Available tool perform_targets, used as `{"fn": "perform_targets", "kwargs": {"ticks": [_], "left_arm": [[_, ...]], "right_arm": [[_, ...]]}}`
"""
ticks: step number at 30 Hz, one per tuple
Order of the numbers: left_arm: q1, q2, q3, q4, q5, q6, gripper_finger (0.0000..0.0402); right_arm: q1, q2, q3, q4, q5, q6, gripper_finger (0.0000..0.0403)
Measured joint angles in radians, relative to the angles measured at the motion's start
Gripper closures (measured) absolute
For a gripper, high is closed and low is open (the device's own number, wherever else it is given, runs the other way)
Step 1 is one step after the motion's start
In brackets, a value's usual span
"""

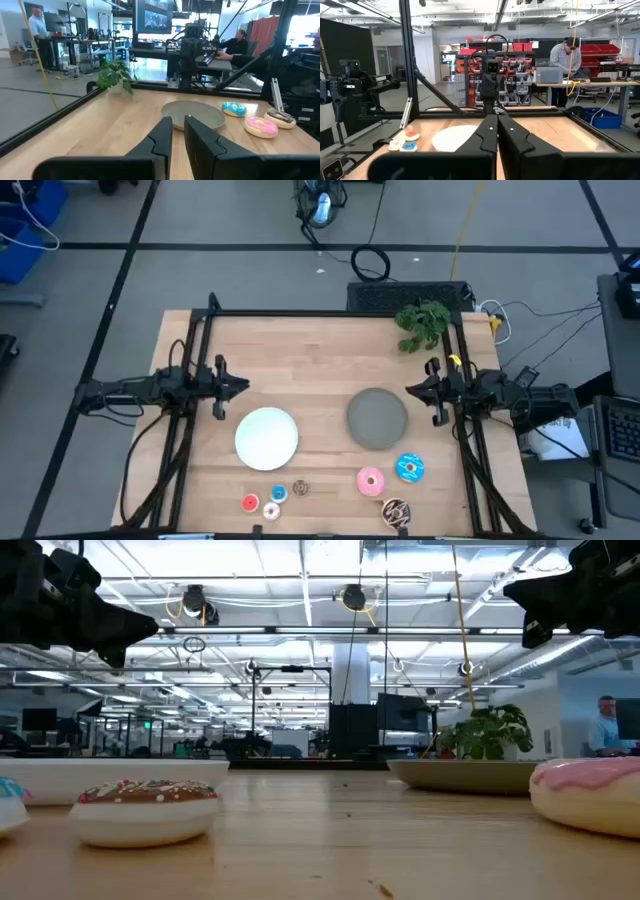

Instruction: Pick & Place donuts

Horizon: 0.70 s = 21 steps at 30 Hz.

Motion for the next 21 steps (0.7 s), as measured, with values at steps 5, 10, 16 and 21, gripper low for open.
{"fn": "perform_targets", "kwargs": {"ticks": [5, 10, 16, 21], "left_arm": [[0.0, 0.0, 0.0, 0.0, 0.0, 0.0, 0.035], [0.0, 0.0, 0.0, 0.0, 0.0, 0.0, 0.035], [0.0, 0.0, 0.0, 0.0, 0.0, 0.0, 0.035], [0.0, 0.0, 0.0, 0.0, 0.0, 0.0, 0.035]], "right_arm": [[0.0, 0.0, 0.0, 0.0, 0.0, 0.0, 0.0403], [0.0, 0.0, 0.0, 0.0, 0.0, 0.0, 0.0403], [0.0, 0.0, 0.0, 0.0, 0.0, 0.0, 0.0403], [0.0, 0.0, 0.0, 0.0, 0.0, 0.0, 0.0403]]}}
